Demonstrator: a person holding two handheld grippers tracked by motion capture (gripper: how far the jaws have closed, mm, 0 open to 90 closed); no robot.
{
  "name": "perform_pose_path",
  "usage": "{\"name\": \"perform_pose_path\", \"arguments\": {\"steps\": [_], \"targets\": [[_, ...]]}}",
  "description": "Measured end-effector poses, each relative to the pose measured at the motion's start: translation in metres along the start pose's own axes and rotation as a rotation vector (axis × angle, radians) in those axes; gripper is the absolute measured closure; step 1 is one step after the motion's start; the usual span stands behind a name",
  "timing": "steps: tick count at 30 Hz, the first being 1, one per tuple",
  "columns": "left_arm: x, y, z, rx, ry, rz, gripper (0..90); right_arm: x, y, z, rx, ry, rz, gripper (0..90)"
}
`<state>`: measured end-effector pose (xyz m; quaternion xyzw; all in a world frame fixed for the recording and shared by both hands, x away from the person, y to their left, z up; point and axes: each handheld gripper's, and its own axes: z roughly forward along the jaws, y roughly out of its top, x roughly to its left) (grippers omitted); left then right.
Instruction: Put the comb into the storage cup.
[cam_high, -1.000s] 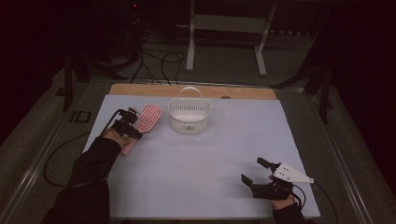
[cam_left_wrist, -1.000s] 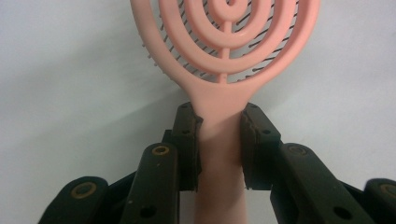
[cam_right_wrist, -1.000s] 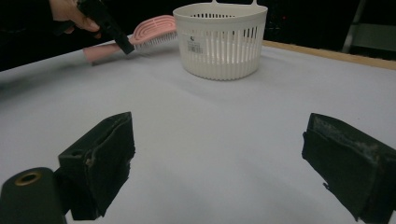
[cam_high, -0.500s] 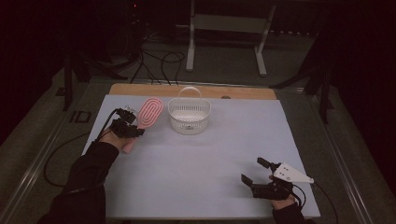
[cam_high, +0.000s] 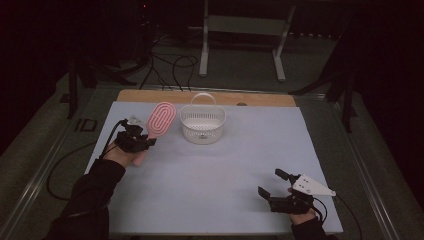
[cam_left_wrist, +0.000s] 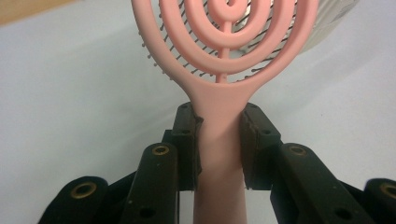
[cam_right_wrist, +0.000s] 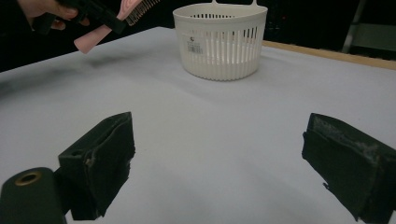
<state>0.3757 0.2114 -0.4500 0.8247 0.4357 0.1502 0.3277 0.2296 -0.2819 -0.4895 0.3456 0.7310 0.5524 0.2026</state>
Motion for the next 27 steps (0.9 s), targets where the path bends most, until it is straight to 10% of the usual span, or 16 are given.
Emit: {"name": "perform_pose_path", "arguments": {"steps": [27], "targets": [[-0.055, -0.016, -0.016, -0.239, -0.149, 0.062, 71.1, 0.001, 0.0, 0.001, 0.001, -0.001, -0.002, 9.0]]}}
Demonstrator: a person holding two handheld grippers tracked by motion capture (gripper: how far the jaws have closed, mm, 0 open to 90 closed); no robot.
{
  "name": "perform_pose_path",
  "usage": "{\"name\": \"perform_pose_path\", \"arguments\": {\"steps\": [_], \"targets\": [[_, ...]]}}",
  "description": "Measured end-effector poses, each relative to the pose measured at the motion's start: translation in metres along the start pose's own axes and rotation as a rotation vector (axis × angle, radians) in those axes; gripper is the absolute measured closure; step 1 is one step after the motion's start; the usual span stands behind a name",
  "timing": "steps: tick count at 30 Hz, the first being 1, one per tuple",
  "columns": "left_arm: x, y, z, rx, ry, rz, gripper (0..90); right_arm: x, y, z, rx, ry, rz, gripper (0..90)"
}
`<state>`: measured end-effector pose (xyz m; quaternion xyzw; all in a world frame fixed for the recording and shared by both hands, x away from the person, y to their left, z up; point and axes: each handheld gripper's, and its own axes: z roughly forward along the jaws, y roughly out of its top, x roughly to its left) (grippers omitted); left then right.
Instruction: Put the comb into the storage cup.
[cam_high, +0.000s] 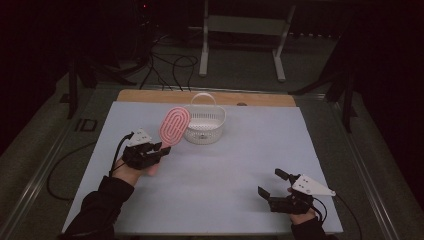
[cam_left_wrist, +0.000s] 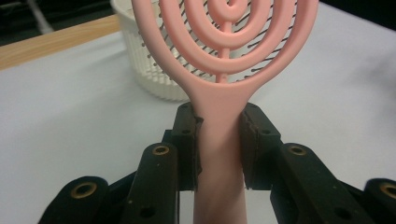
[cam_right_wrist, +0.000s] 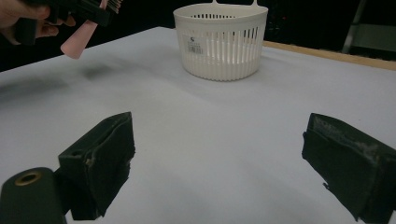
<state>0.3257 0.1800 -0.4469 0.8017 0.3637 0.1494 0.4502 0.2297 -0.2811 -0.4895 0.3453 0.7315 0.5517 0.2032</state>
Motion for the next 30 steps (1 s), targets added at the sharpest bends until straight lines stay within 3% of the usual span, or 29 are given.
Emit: {"name": "perform_pose_path", "arguments": {"steps": [4, 7, 18, 23, 28, 30], "targets": [[-0.008, -0.004, 0.002, -0.035, -0.029, -0.008, 71.1, 0.0, 0.0, 0.0, 0.0, 0.001, -0.003, 9.0], [-0.016, -0.008, 0.004, -0.072, -0.075, -0.013, 71.1, 0.0, 0.0, 0.0, 0.001, 0.0, -0.002, 9.0], [-0.031, -0.019, 0.01, -0.154, -0.148, -0.024, 71.1, 0.001, 0.001, 0.002, 0.001, 0.004, -0.006, 9.0], [-0.035, -0.025, 0.011, -0.191, -0.156, -0.017, 71.0, 0.0, 0.0, 0.003, 0.002, 0.0, -0.005, 9.0], [-0.039, -0.03, 0.004, -0.239, -0.128, -0.006, 71.0, -0.001, 0.001, 0.005, 0.003, -0.002, -0.004, 9.0], [-0.039, -0.032, 0.002, -0.261, -0.143, -0.013, 71.0, -0.001, 0.001, 0.006, 0.004, -0.001, -0.003, 9.0]]}}
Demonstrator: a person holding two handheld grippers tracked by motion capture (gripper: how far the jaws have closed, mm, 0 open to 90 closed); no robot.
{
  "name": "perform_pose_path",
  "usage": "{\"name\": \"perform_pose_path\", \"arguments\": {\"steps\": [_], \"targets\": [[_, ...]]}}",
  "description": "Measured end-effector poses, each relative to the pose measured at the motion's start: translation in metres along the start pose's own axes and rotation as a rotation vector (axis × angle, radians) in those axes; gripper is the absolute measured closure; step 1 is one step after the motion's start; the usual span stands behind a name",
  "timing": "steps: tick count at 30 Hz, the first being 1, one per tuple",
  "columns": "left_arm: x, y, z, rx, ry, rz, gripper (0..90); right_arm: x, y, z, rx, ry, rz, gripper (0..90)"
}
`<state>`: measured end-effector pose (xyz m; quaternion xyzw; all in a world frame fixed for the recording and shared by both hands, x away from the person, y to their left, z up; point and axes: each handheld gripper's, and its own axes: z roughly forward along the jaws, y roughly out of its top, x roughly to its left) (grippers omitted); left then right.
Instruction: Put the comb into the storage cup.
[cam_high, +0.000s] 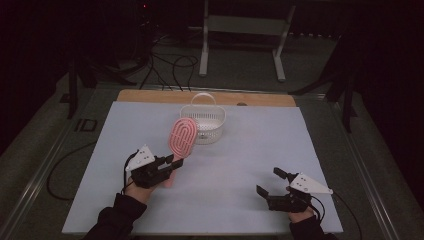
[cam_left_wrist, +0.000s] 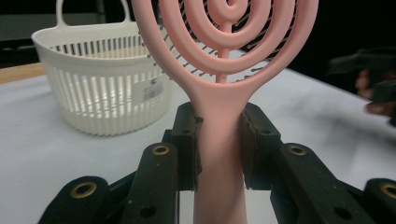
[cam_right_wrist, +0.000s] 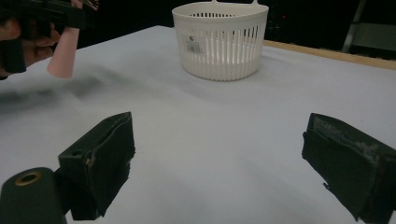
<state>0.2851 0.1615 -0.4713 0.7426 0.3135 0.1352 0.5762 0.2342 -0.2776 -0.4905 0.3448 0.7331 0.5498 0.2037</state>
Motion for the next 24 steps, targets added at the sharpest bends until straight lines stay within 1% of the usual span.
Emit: {"name": "perform_pose_path", "arguments": {"steps": [1, 2, 3, 5, 6, 10, 13, 17, 21, 22, 24], "targets": [[-0.001, -0.001, -0.001, -0.007, 0.002, 0.003, 71.0, 0.0, 0.0, 0.0, 0.001, 0.0, -0.002, 9.0], [-0.001, -0.002, -0.002, -0.011, -0.008, 0.004, 71.0, 0.0, 0.0, 0.001, 0.001, 0.001, -0.002, 9.0], [-0.002, -0.003, -0.003, -0.016, -0.004, 0.003, 71.0, 0.0, 0.0, 0.001, -0.001, 0.003, -0.004, 9.0], [-0.002, -0.005, -0.005, -0.026, -0.012, 0.005, 71.0, 0.0, 0.0, 0.001, 0.0, 0.004, -0.001, 9.0], [-0.003, -0.006, -0.006, -0.033, -0.008, 0.009, 71.0, 0.0, 0.0, 0.001, 0.0, 0.005, -0.002, 9.0], [-0.003, -0.013, -0.008, -0.052, -0.004, -0.002, 71.0, 0.0, 0.0, 0.001, 0.002, 0.004, 0.005, 9.0], [-0.004, -0.015, -0.008, -0.052, -0.003, 0.0, 71.0, 0.001, 0.001, 0.001, 0.002, 0.006, 0.007, 9.0], [-0.006, -0.015, -0.01, -0.061, 0.005, 0.033, 71.0, 0.001, 0.002, 0.0, -0.001, 0.006, 0.005, 9.0], [-0.005, -0.016, -0.011, -0.062, 0.007, 0.032, 71.0, 0.002, 0.006, -0.001, 0.006, 0.002, 0.002, 9.0], [-0.005, -0.017, -0.011, -0.061, 0.011, 0.035, 71.0, 0.003, 0.008, -0.001, 0.011, -0.007, -0.001, 9.0], [-0.005, -0.017, -0.011, -0.062, 0.007, 0.035, 71.0, 0.004, 0.01, -0.001, 0.017, -0.01, -0.005, 9.0]]}}
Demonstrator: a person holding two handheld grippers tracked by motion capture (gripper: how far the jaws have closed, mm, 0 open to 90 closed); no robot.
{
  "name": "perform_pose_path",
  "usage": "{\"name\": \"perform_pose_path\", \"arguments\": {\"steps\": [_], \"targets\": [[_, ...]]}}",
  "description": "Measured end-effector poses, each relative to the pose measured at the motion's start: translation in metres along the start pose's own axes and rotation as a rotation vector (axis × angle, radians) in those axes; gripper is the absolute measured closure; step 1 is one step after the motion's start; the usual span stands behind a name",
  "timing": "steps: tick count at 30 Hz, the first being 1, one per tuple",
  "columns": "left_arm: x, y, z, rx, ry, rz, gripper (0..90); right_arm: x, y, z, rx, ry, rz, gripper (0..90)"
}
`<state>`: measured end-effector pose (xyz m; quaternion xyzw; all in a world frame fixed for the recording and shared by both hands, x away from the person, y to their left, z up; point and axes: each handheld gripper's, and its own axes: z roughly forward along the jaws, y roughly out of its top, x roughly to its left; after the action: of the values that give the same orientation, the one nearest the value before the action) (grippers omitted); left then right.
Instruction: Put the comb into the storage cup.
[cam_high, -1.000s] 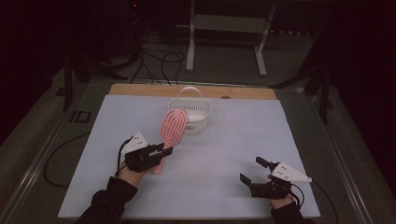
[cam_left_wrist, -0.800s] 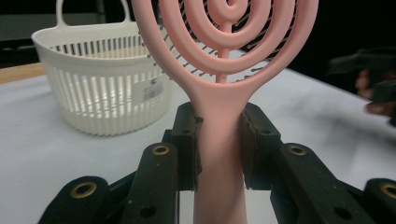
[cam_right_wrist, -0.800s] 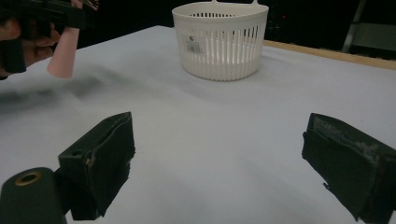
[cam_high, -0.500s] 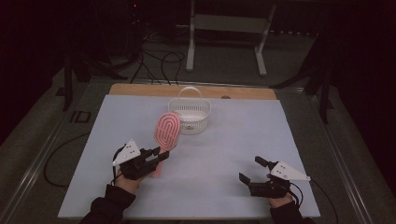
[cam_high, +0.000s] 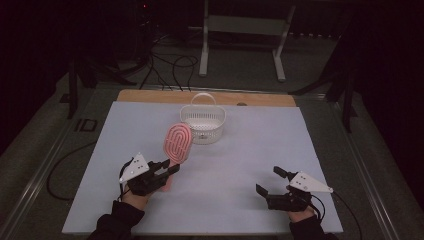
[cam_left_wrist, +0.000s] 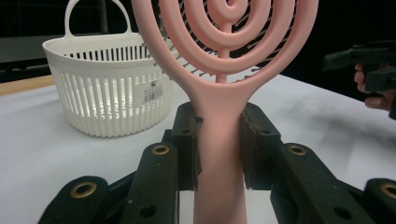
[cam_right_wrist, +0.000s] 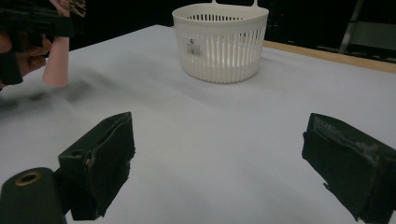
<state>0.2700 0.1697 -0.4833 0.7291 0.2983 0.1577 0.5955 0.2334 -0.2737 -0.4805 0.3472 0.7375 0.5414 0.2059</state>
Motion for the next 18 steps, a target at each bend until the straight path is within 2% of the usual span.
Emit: {"name": "perform_pose_path", "arguments": {"steps": [6, 8, 18], "targets": [[-0.001, 0.0, 0.0, -0.001, -0.006, -0.002, 71.0, 0.004, 0.015, -0.005, -0.009, -0.022, 0.009, 9.0], [-0.001, 0.0, -0.001, -0.003, -0.006, -0.001, 71.0, 0.006, 0.021, -0.007, -0.002, -0.034, -0.006, 9.0], [-0.005, 0.0, -0.002, -0.008, -0.007, 0.003, 71.0, 0.013, 0.047, -0.007, 0.017, -0.004, -0.029, 9.0]]}}
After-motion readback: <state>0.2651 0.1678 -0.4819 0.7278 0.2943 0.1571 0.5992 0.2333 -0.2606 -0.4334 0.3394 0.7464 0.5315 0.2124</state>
